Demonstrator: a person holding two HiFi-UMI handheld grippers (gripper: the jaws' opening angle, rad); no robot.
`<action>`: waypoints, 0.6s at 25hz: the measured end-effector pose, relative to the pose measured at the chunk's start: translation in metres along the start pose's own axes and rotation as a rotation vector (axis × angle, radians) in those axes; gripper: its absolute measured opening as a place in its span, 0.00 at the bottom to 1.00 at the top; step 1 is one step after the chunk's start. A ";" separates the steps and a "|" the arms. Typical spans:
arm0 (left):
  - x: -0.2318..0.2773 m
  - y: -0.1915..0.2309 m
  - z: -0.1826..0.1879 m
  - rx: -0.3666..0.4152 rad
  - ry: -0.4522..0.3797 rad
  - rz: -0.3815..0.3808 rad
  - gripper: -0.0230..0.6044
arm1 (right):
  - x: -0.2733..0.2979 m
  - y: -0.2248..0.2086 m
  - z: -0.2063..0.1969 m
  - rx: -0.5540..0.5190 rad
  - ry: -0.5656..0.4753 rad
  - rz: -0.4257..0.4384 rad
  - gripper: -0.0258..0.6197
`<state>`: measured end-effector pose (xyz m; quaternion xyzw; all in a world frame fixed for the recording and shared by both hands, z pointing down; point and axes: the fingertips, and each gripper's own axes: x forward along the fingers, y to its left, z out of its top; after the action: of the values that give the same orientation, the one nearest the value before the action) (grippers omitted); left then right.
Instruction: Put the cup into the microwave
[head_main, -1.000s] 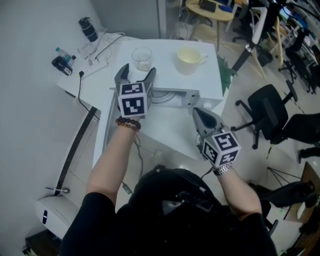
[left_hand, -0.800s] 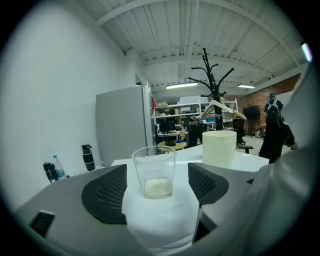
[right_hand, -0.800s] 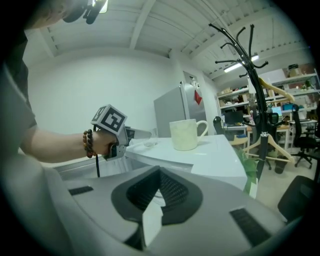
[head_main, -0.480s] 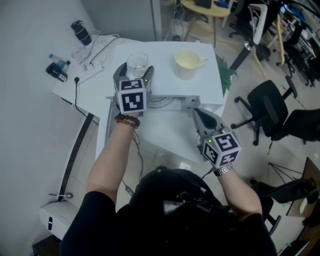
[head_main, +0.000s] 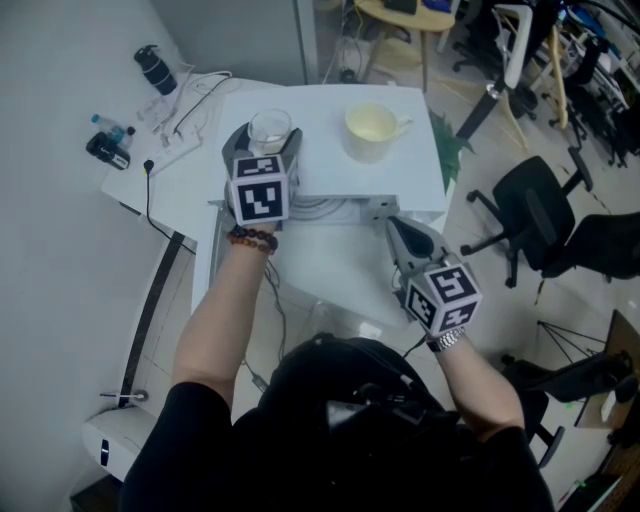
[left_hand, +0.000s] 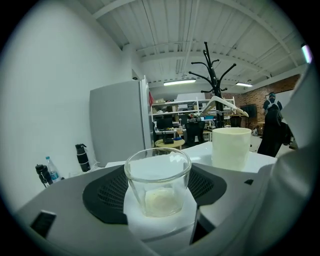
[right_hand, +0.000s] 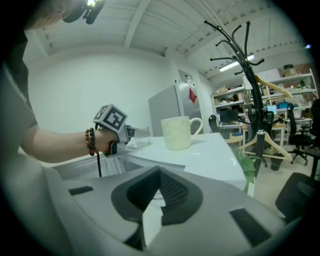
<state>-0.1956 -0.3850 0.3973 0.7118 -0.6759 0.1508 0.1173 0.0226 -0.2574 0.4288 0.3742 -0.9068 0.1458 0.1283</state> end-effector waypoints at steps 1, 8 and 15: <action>0.000 0.000 0.000 -0.001 0.000 -0.004 0.58 | 0.000 0.000 0.000 0.000 0.000 0.000 0.06; -0.004 0.002 0.000 -0.014 -0.014 -0.002 0.59 | -0.002 -0.001 -0.001 -0.001 0.001 -0.005 0.06; -0.018 0.007 0.001 -0.031 -0.036 0.020 0.59 | -0.009 0.002 -0.001 -0.008 0.001 0.003 0.06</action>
<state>-0.2034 -0.3697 0.3892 0.7058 -0.6871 0.1286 0.1147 0.0276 -0.2497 0.4267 0.3724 -0.9078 0.1423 0.1300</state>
